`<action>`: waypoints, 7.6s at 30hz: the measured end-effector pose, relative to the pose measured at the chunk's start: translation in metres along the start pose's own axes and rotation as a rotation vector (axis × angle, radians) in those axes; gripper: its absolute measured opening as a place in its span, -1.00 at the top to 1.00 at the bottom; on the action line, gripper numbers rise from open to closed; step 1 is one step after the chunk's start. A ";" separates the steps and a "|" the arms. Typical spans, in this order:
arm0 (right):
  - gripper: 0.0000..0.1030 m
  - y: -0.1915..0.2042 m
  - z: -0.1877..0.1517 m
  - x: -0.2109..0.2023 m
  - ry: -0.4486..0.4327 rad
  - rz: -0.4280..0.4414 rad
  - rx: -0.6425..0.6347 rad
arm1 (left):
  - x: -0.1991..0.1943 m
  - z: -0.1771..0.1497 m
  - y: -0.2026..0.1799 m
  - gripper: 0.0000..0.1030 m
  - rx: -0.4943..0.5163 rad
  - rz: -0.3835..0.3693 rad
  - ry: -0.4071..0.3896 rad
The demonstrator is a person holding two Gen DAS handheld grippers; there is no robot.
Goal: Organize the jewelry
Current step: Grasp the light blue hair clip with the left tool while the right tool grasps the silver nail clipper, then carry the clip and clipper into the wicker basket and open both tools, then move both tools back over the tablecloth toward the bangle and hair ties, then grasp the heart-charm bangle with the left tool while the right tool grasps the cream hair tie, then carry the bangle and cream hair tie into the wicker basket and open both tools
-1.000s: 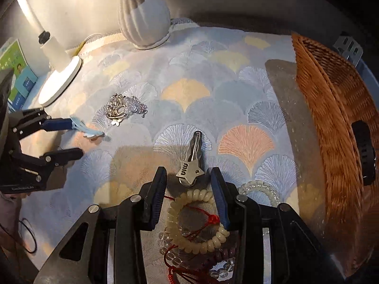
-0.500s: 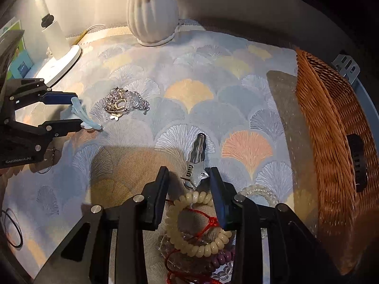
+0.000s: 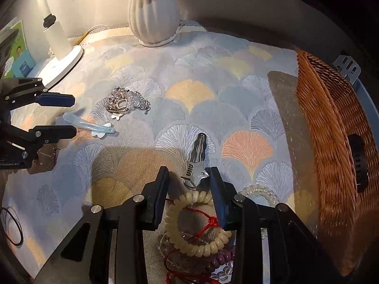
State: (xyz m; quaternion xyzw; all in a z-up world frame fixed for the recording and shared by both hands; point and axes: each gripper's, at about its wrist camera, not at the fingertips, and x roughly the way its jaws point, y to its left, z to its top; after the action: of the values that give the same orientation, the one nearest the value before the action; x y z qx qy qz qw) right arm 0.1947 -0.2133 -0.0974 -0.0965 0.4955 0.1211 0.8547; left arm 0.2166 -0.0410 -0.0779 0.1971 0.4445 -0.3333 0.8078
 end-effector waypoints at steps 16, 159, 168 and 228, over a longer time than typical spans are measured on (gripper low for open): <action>0.50 -0.020 -0.009 -0.072 -0.177 0.066 0.059 | -0.044 0.023 -0.023 0.76 -0.026 -0.040 -0.108; 0.75 -0.009 -0.008 -0.039 -0.020 0.079 -0.137 | -0.061 -0.102 -0.011 0.80 -0.506 0.217 -0.057; 0.75 -0.017 -0.019 -0.115 -0.147 0.084 -0.070 | -0.127 -0.067 -0.040 0.80 -0.464 0.103 -0.224; 0.72 -0.277 -0.049 -0.082 -0.099 -0.076 0.513 | 0.117 0.287 -0.121 0.21 -0.256 -0.453 0.001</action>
State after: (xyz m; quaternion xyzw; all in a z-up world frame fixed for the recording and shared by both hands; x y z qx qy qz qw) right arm 0.1990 -0.4999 -0.0377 0.1110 0.4636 -0.0363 0.8783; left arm 0.3431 -0.3449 -0.0293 -0.0111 0.5161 -0.4467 0.7308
